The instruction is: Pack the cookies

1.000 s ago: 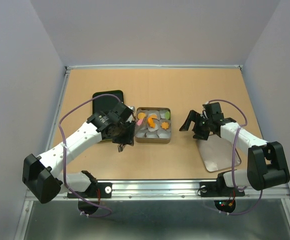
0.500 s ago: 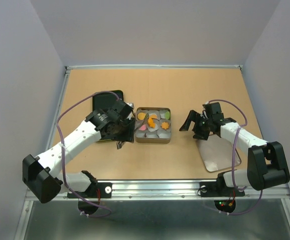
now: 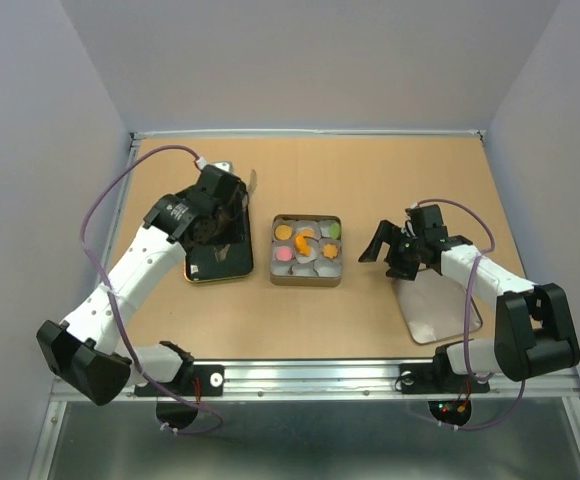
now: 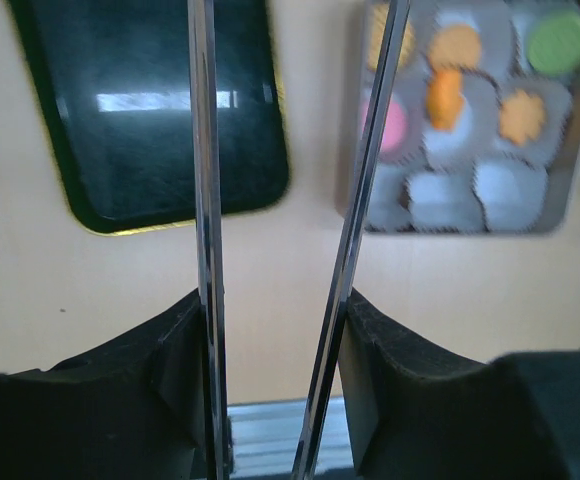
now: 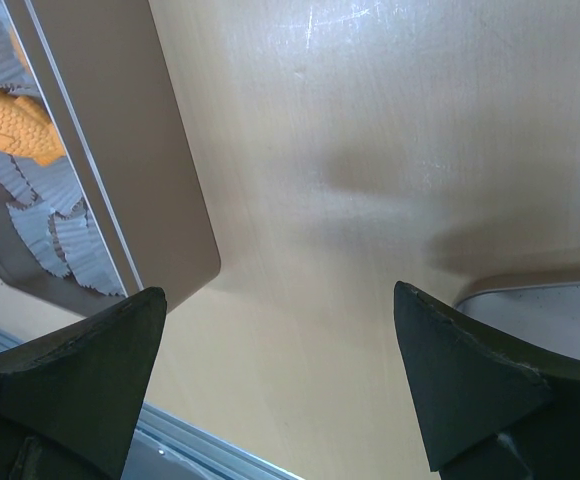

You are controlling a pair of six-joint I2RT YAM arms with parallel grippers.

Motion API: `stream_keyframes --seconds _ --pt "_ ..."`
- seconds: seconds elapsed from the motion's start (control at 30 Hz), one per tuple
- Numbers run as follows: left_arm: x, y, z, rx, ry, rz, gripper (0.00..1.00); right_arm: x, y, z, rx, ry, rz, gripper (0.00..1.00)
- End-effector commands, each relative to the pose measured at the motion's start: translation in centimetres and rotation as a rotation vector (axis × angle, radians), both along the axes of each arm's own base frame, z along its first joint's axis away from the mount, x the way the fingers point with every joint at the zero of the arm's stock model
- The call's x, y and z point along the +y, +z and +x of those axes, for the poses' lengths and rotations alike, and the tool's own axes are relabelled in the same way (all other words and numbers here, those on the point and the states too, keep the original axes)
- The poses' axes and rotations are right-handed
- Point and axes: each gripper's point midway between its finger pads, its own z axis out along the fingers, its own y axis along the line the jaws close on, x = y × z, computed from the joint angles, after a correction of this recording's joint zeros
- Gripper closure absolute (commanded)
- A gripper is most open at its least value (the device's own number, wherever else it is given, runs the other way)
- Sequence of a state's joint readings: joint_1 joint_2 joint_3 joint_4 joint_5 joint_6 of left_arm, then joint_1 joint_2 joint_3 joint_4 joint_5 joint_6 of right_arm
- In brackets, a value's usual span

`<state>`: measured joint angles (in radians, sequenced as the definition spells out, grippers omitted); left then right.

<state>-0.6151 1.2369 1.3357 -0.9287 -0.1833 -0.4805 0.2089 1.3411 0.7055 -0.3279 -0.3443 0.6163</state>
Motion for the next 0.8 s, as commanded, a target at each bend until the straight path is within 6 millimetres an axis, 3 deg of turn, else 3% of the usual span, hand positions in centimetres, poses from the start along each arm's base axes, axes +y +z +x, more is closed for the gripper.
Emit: stream_keyframes --seconds 0.0,0.13,0.2,0.23,0.33,0.4,0.43,0.47,0.5,0.53,0.6,0.77 --pt "5.1 0.8 4.7 -0.094 0.195 0.066 0.43 0.3 2.6 2.0 -0.107 0.003 0.02 0.0" --pt "8.8 0.0 8.2 -0.116 0.306 0.108 0.43 0.9 3.5 2.0 -0.118 0.028 0.053 0.0" --pt "12.6 -1.1 10.1 -0.114 0.414 0.132 0.42 1.2 4.0 2.1 -0.126 0.046 0.071 0.0" --pt "12.5 -1.5 10.6 -0.116 0.414 0.132 0.42 1.2 4.0 2.1 -0.128 0.047 0.07 0.0" --pt "15.6 -2.7 13.0 -0.138 0.472 0.14 0.42 1.6 4.2 2.1 -0.127 0.065 0.086 0.0" --pt "17.8 -5.2 14.8 -0.095 0.5 0.172 0.42 1.7 4.3 2.0 -0.124 0.067 0.092 0.0" --pt "18.5 -4.8 15.2 -0.115 0.514 0.181 0.42 1.7 4.3 2.0 -0.123 0.068 0.096 0.0" --pt "19.3 -6.5 15.8 -0.083 0.528 0.205 0.41 1.8 4.3 1.8 -0.117 0.071 0.103 0.0" --pt "20.5 -6.7 16.7 -0.086 0.542 0.201 0.41 1.9 4.3 1.7 -0.115 0.07 0.109 0.0" --pt "20.7 -8.7 17.4 -0.04 0.531 0.201 0.42 2.0 4.4 1.6 -0.113 0.074 0.116 0.0" --pt "21.2 -9.4 18.7 -0.028 0.508 0.238 0.41 1.9 4.1 1.3 -0.107 0.073 0.111 0.0" --pt "23.6 -13.7 19.0 0.09 0.503 0.398 0.39 1.6 3.5 0.8 -0.096 0.064 0.101 0.0"
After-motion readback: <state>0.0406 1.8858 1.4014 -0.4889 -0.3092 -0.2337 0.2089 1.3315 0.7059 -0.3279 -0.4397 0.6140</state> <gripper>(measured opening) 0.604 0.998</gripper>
